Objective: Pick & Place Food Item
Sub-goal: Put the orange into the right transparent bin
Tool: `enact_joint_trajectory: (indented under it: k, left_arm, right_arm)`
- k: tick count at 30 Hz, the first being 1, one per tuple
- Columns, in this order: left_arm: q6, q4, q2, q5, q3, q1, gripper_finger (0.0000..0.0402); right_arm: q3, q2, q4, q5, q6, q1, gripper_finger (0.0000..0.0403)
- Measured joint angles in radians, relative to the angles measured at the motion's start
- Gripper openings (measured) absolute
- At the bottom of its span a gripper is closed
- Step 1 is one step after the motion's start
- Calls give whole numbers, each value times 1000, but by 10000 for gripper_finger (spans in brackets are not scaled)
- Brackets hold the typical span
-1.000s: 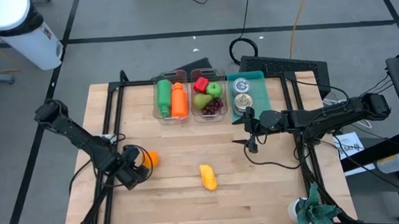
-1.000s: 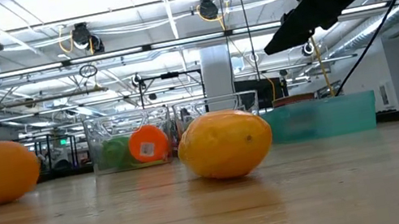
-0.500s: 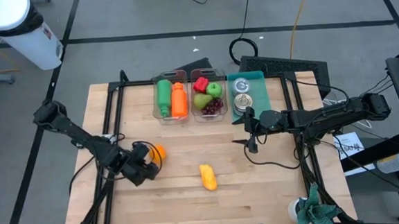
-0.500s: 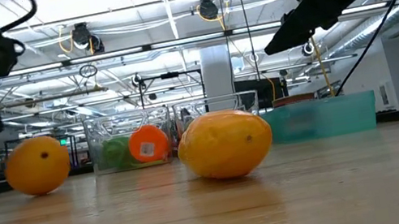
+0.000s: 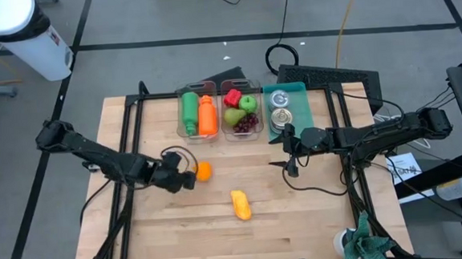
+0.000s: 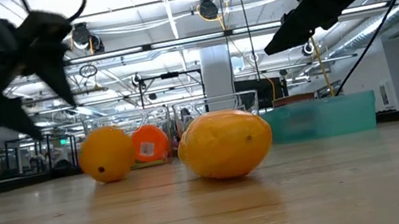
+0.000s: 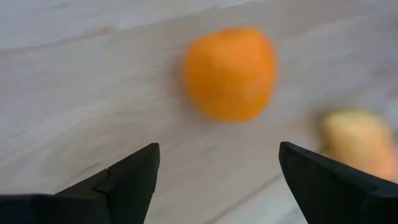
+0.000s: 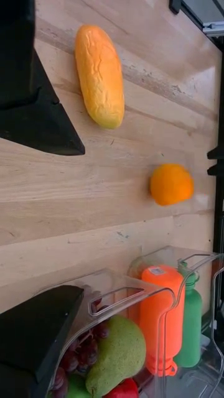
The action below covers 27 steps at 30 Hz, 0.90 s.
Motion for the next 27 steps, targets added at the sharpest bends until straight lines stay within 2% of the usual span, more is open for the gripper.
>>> enact_joint_trajectory:
  k: [7, 12, 16, 20, 23, 27]
  left_arm:
    - [217, 327, 98, 12, 1, 102, 340]
    - [321, 409, 219, 73, 1, 174, 340]
    - [394, 469, 245, 137, 1, 226, 340]
    - [478, 535, 217, 42, 1, 212, 340]
    - [532, 584, 193, -31, 1, 194, 340]
    - [599, 633, 188, -47, 1, 189, 340]
  right_arm:
    - [0, 0, 0, 0, 0, 0, 341]
    - [0, 0, 0, 0, 11, 0, 341]
    - [0, 27, 12, -4, 47, 0, 341]
    - [-1, 94, 93, -59, 56, 9, 341]
    - [-1, 174, 218, -82, 1, 47, 341]
    - [39, 306, 366, -82, -91, 102, 341]
